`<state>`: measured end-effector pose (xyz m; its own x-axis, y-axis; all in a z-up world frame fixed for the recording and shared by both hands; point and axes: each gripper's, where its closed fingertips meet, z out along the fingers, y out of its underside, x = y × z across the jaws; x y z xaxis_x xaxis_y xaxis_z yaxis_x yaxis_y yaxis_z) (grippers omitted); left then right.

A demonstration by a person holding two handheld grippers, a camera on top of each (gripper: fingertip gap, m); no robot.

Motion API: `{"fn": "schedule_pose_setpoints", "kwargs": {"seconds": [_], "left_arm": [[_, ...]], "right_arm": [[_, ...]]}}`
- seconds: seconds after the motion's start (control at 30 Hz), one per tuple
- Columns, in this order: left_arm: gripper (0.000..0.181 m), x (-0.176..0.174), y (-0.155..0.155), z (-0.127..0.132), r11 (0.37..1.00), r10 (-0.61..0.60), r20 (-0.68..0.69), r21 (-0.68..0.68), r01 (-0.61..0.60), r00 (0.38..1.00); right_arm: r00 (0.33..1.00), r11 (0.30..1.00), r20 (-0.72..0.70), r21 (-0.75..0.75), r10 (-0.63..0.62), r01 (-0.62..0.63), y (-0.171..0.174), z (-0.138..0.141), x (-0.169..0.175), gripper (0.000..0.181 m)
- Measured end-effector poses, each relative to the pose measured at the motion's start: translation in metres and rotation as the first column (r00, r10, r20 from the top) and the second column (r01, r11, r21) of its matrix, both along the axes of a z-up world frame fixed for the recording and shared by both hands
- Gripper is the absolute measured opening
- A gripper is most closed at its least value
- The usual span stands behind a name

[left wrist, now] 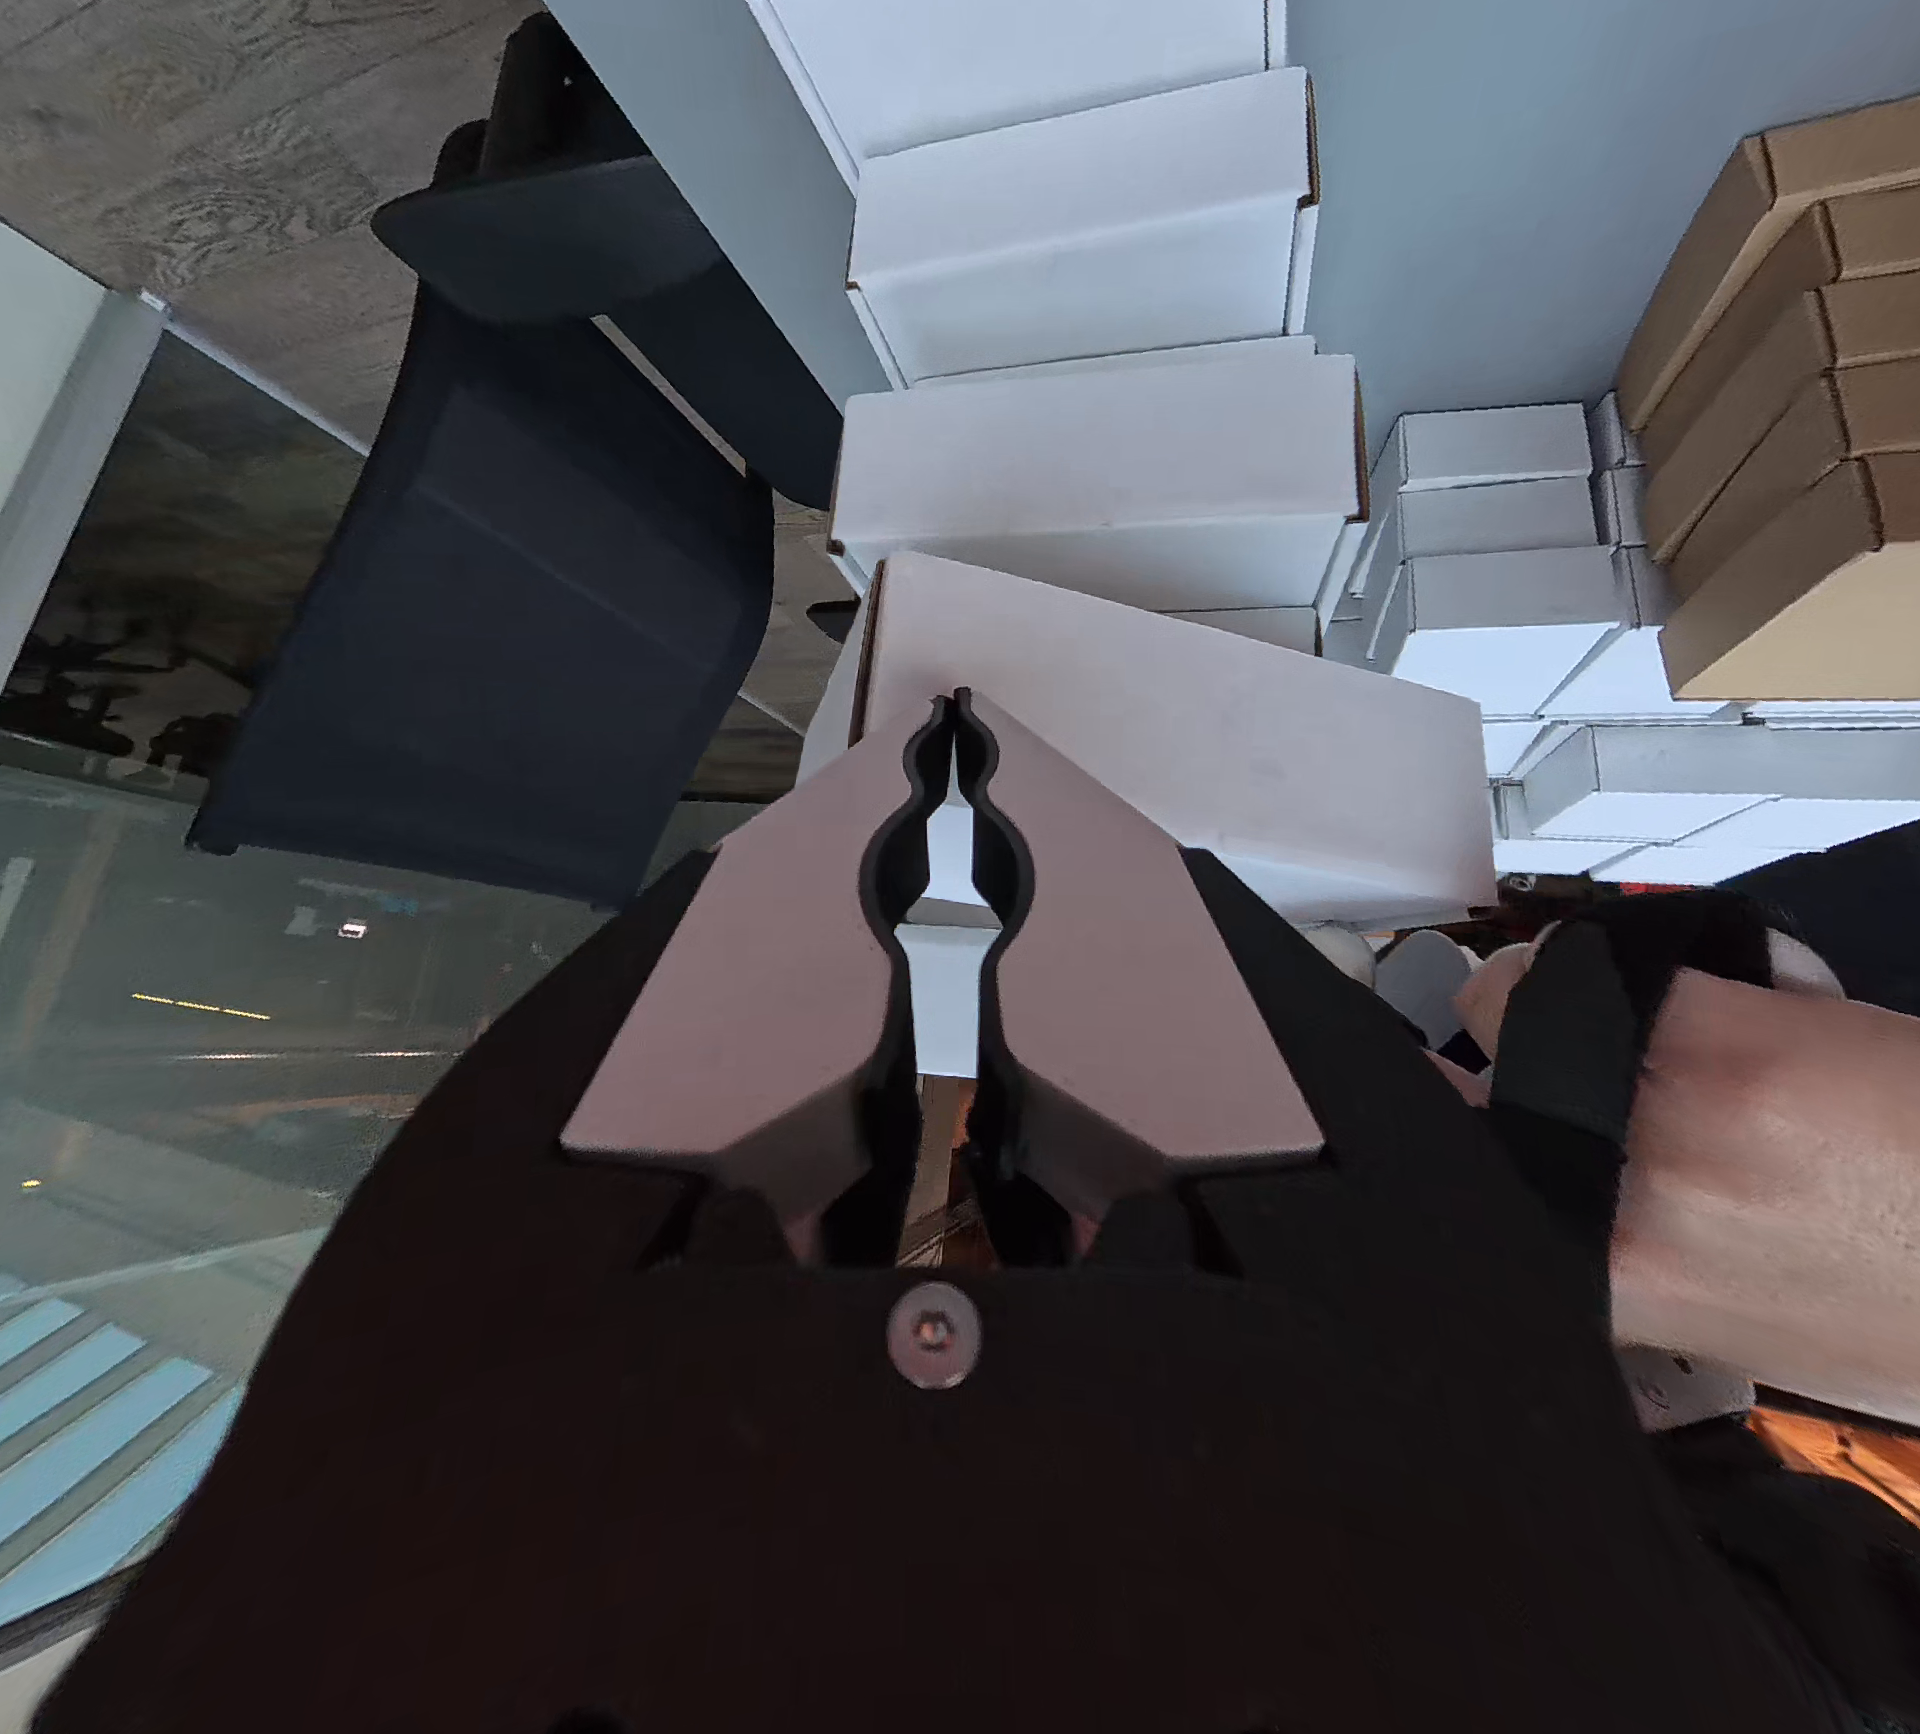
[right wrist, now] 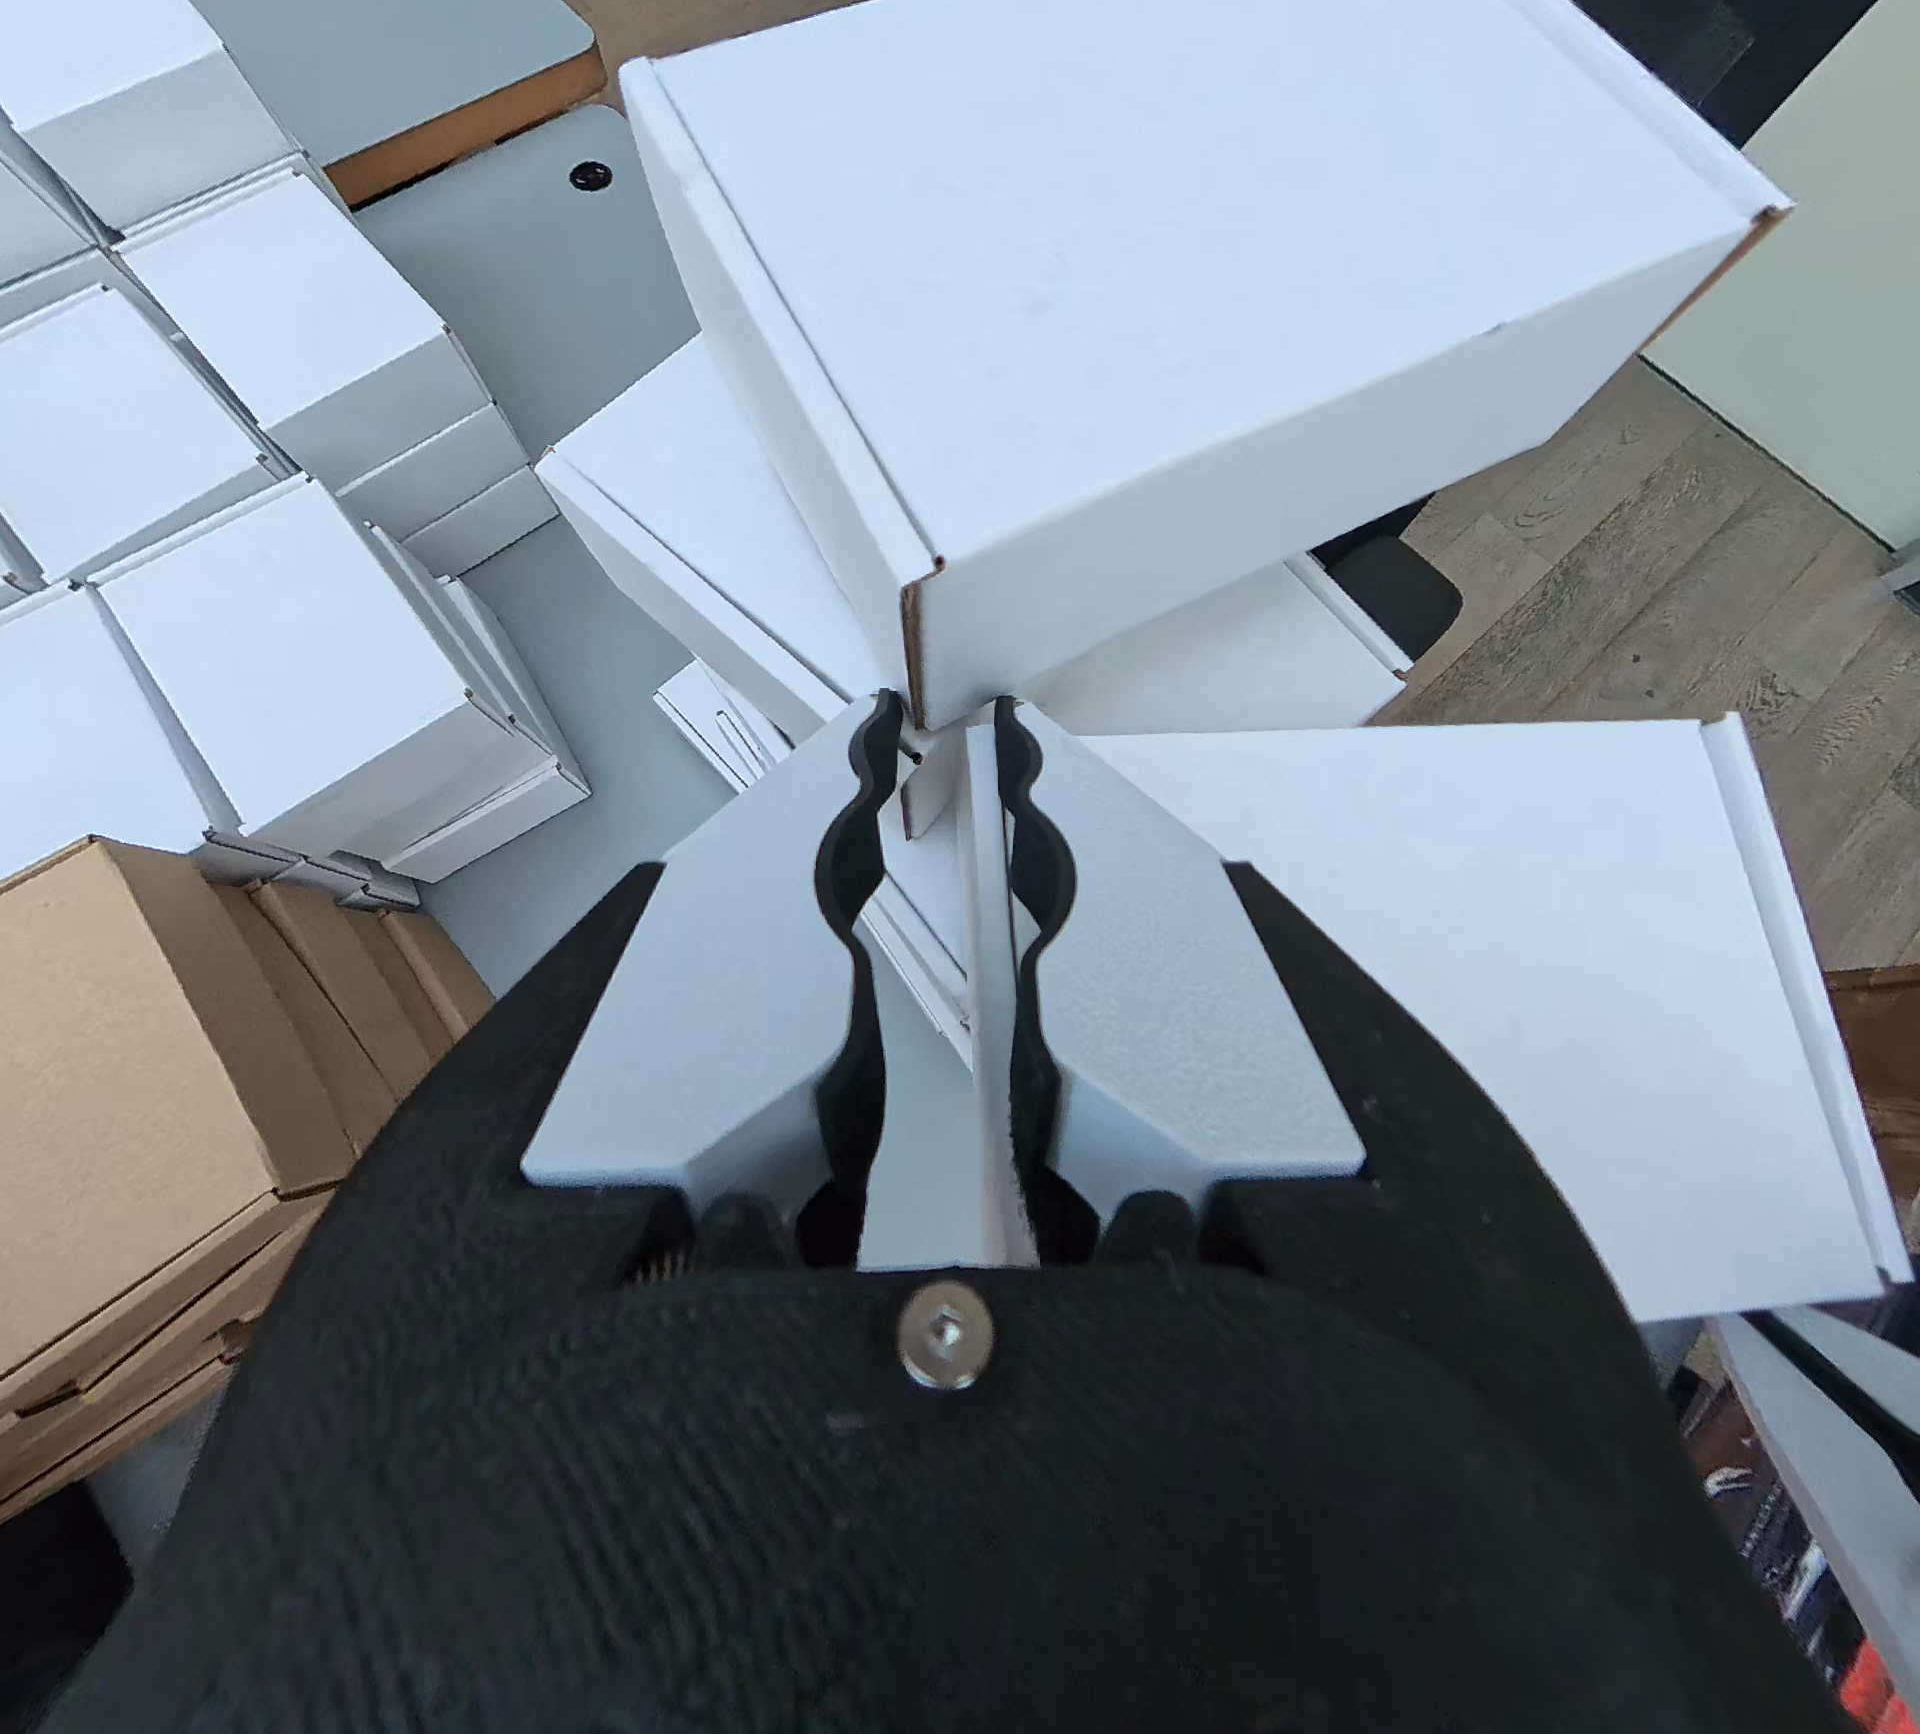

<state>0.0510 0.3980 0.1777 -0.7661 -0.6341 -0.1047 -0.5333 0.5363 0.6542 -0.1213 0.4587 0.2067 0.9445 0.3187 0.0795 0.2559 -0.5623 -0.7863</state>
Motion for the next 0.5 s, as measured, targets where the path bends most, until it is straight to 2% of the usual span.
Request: {"fn": "schedule_pose_setpoints", "kwargs": {"seconds": [0.2,0.33,0.4,0.5], "left_arm": [[0.000,0.000,0.019,-0.009,0.999,-0.019,-0.010,0.043,0.020,1.000],[0.000,0.017,0.018,-0.009,0.999,0.051,0.138,-0.006,-0.051,0.989],[0.002,0.030,0.019,0.006,0.995,0.093,0.238,-0.047,-0.084,0.967],[0.012,0.040,0.032,0.049,0.991,0.133,0.354,-0.073,-0.114,0.926]], "right_arm": [[0.998,0.999,-0.020,0.002,0.054,-0.054,-0.003,0.000,-0.003,0.017],[0.997,0.997,-0.022,-0.002,0.074,-0.074,-0.004,-0.001,-0.004,0.017],[0.997,0.997,-0.023,-0.004,0.077,-0.077,-0.003,-0.001,-0.004,0.017],[0.996,0.996,-0.026,-0.007,0.087,-0.087,-0.004,-0.001,-0.004,0.017]]}}
